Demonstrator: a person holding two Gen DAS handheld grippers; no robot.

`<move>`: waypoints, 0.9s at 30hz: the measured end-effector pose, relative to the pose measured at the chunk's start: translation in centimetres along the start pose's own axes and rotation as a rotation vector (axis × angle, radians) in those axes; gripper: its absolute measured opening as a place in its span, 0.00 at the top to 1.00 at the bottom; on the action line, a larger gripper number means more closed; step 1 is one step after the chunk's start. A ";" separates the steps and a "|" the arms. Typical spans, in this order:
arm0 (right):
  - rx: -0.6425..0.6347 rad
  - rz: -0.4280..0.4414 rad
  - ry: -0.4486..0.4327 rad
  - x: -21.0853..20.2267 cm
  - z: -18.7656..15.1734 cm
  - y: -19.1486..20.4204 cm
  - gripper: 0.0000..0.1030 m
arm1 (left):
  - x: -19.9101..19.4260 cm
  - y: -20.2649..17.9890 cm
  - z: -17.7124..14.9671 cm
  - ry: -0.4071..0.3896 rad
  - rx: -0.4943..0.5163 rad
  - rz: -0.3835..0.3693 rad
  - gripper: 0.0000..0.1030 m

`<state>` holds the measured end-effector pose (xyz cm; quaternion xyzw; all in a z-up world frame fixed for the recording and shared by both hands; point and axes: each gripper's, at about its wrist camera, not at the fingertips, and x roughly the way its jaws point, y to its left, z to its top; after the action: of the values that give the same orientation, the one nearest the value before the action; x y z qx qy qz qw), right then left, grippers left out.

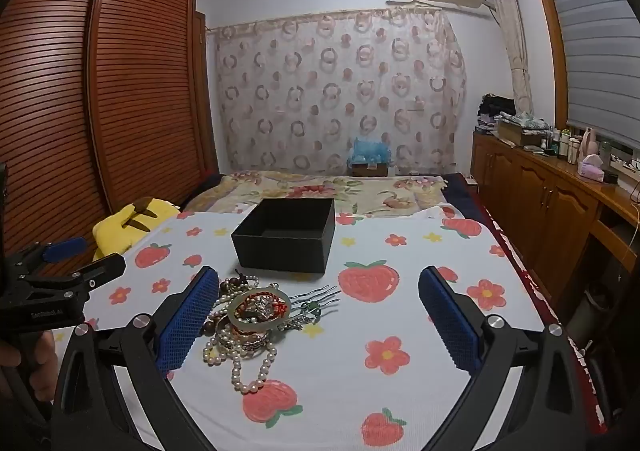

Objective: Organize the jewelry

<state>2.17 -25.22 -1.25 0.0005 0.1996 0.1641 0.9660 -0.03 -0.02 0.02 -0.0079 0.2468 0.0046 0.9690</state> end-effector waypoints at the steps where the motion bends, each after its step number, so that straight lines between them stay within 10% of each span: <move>1: -0.002 0.000 0.000 0.0 0.0 0.0 0.02 | 0.0 0.0 0.0 -0.001 0.000 0.000 0.07; 27: 0.000 0.001 -0.003 -0.1 0.0 0.0 0.02 | -1.9 -0.5 1.5 -0.021 0.017 0.000 0.07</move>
<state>2.10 -25.25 -1.18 0.0006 0.1980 0.1645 0.9663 -0.98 -0.55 2.27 0.0004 0.2365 0.0025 0.9716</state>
